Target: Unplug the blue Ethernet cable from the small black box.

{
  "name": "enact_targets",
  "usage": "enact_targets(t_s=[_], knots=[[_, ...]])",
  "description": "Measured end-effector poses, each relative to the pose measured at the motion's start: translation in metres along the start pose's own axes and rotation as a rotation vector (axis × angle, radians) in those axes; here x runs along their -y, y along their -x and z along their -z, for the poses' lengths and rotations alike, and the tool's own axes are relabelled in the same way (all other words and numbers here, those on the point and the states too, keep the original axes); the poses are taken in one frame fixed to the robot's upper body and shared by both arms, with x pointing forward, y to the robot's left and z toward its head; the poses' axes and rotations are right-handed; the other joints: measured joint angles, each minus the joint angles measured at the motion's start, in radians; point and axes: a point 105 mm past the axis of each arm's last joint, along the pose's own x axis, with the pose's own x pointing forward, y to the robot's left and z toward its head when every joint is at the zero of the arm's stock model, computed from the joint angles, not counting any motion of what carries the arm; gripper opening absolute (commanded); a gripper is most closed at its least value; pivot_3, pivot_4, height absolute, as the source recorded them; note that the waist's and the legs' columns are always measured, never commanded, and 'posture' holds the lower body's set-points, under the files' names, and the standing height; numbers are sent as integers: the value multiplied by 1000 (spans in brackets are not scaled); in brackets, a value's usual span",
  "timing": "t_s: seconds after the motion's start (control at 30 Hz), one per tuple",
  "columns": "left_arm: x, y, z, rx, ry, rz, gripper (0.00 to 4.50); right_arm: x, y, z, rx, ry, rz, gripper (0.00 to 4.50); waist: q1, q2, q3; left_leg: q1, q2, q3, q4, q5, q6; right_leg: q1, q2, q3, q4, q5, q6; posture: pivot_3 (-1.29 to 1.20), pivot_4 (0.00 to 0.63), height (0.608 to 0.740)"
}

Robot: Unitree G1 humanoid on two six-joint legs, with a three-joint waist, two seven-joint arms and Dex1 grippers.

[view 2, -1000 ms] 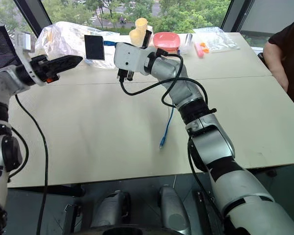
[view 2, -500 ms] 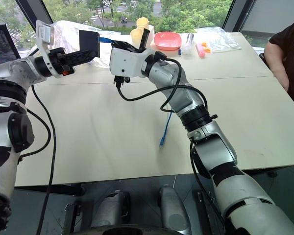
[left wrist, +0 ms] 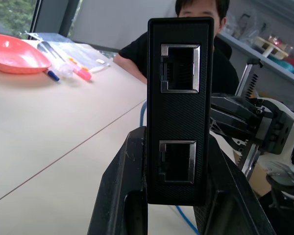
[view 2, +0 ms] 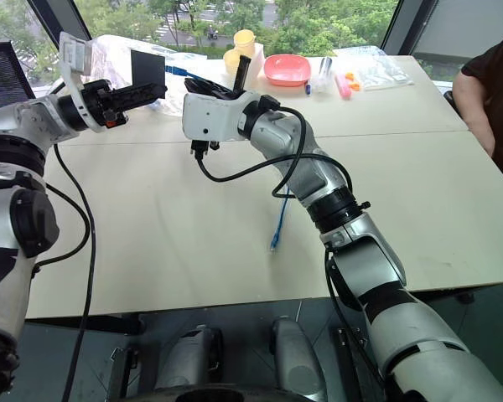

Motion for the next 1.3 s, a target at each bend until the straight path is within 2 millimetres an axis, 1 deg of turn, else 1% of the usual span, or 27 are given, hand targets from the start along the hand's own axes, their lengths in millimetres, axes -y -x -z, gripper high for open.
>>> enact_targets(t_s=[0.07,0.13,0.2,0.27,0.33,0.4,0.47,0.53,0.63,0.73,0.8,0.83,0.87,0.9,0.93,0.97,1.0,1.03,1.1,1.17,1.23,1.3], knots=[[1,2,-1,0,-3,7,535,-3,5,0,11,-90,-21,532,0,0,0,0,0,0,0,0,0,0,0,0,0,0,0,0,150,740],[3,6,-1,0,-3,24,535,-4,14,4,26,-319,-36,1259,2,0,0,-1,0,-1,0,0,0,0,0,-1,0,0,0,0,150,740],[3,8,-1,2,2,31,535,1,23,5,48,-531,-62,2390,4,0,0,-1,1,-1,1,0,0,0,0,-1,0,0,0,0,150,740],[4,10,-3,17,4,38,535,15,30,0,95,-747,-76,3298,9,0,0,-1,1,-1,1,0,0,0,0,-1,0,0,0,0,150,740],[5,11,-3,22,2,45,535,30,35,-4,140,-943,-93,3298,10,0,0,-1,2,-1,1,0,0,0,-1,-2,1,0,0,0,150,740],[5,12,-2,23,5,49,535,44,36,-14,191,-1091,-137,3298,11,0,1,0,2,-2,1,0,0,0,0,-2,1,0,0,0,150,740],[5,11,1,21,13,58,535,49,36,-26,227,-1175,-220,3298,13,0,1,0,2,-2,1,0,0,0,0,-2,1,0,0,0,150,740],[6,8,5,18,21,78,535,47,35,-39,238,-1213,-333,3298,16,0,1,0,2,-2,1,0,0,0,0,-2,1,0,0,0,150,740],[6,4,6,24,28,81,535,31,38,-58,230,-1236,-513,3298,23,0,1,-1,2,-2,1,0,0,0,0,-3,0,0,0,0,150,740],[5,7,5,32,29,77,535,9,40,-62,204,-1290,-570,3298,24,0,1,-2,1,-2,1,0,1,0,-1,-3,0,0,0,0,150,740],[5,9,8,34,37,82,535,-10,33,-65,184,-1322,-589,3298,23,0,1,-2,1,-2,2,0,1,0,0,-3,1,0,0,0,150,740],[5,8,10,32,46,88,535,-17,26,-67,174,-1328,-589,3298,22,0,1,-2,1,-2,2,0,0,-1,0,-3,1,0,0,0,150,740],[6,5,11,31,50,97,535,-20,20,-68,176,-1335,-578,3298,23,0,1,-2,1,-2,2,0,0,-1,0,-3,1,0,0,0,150,740],[7,3,12,29,51,107,535,-23,12,-66,159,-1339,-558,3298,23,0,1,-3,1,-2,2,0,0,-1,0,-3,1,0,0,0,150,740],[7,2,12,27,50,113,535,-22,7,-58,122,-1338,-522,3298,24,0,1,-3,1,-2,3,0,0,-1,0,-3,1,0,0,0,150,740],[8,2,11,26,46,114,535,-19,4,-47,84,-1324,-479,3298,25,0,1,-4,1,-2,3,0,0,-1,0,-3,1,0,0,0,150,740],[8,3,10,27,43,112,535,-15,6,-36,53,-1306,-439,3298,29,0,1,-5,1,-3,4,0,0,-1,-1,-3,1,0,0,0,150,740],[8,6,9,27,39,107,535,-9,10,-26,30,-1293,-403,3298,30,0,1,-6,1,-3,4,0,0,-2,-1,-3,0,0,0,0,150,740],[8,17,3,25,13,94,535,11,25,2,-17,-1282,-306,3298,32,0,1,-8,-1,-2,4,0,0,-3,-3,-3,0,1,2,0,150,740],[10,24,1,13,-11,89,535,31,38,21,-34,-1266,-231,3298,30,0,1,-8,-1,-2,2,0,1,-3,-3,-3,0,1,2,0,150,740],[11,26,3,-5,-26,90,535,46,44,26,-13,-1250,-199,3298,27,0,1,-8,-1,-2,1,0,1,-4,-3,-3,0,1,2,0,150,740],[13,22,9,-34,-32,111,535,48,43,19,39,-1273,-235,3298,23,0,1,-7,0,-2,1,0,1,-5,-1,-3,0,1,2,0,150,740]])
